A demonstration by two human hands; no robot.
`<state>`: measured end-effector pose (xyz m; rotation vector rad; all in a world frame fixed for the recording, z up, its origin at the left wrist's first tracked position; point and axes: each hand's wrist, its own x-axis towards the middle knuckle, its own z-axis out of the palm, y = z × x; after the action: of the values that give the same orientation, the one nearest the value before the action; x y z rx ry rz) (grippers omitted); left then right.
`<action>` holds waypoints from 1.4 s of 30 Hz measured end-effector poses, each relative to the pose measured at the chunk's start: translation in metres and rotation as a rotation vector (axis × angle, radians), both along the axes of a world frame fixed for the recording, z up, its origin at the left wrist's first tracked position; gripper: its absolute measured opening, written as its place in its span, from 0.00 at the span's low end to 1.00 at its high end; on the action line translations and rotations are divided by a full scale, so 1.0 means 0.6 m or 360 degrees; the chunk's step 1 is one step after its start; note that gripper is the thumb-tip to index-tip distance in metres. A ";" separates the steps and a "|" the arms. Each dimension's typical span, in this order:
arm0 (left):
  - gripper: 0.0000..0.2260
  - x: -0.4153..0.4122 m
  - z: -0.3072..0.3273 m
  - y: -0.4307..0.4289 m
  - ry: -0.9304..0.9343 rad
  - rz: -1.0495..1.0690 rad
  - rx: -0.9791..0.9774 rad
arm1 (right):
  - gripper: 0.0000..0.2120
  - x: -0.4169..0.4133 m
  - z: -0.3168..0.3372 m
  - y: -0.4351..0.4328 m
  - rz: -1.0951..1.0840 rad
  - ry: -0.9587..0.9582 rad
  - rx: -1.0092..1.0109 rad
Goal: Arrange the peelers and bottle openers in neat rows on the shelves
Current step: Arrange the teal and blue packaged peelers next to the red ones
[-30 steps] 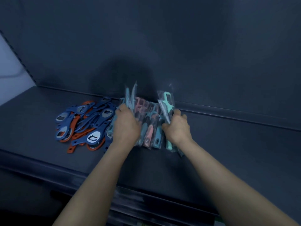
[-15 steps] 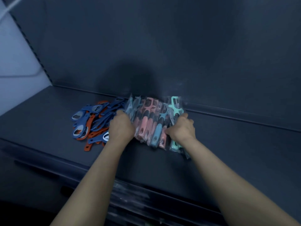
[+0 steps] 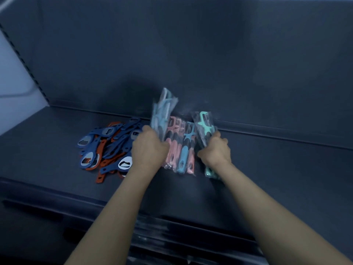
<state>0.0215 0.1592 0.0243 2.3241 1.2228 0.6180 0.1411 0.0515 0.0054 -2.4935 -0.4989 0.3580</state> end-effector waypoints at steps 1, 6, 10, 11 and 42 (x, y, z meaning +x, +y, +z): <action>0.16 0.008 0.003 -0.012 0.0019 -0.0073 -0.0032 | 0.35 0.000 0.000 -0.003 -0.0007 0.0005 0.0016; 0.16 0.054 -0.017 -0.063 0.0243 -0.0358 -0.0058 | 0.31 0.010 0.008 -0.031 -0.0050 -0.0010 0.0077; 0.11 0.071 -0.030 -0.079 0.0450 -0.0379 0.0233 | 0.25 0.017 0.010 -0.066 -0.0099 0.0018 0.0123; 0.10 0.074 -0.030 -0.082 0.0498 -0.0385 0.0269 | 0.23 0.019 0.009 -0.074 -0.0118 0.0043 0.0152; 0.17 0.086 0.029 -0.295 -0.0210 -0.0164 -0.0327 | 0.16 0.067 0.054 -0.320 0.0210 0.0100 0.0798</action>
<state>0.0732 -0.0177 0.0414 2.1254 1.0479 0.5723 0.1815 -0.1404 0.0381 -1.9658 -0.6408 0.3149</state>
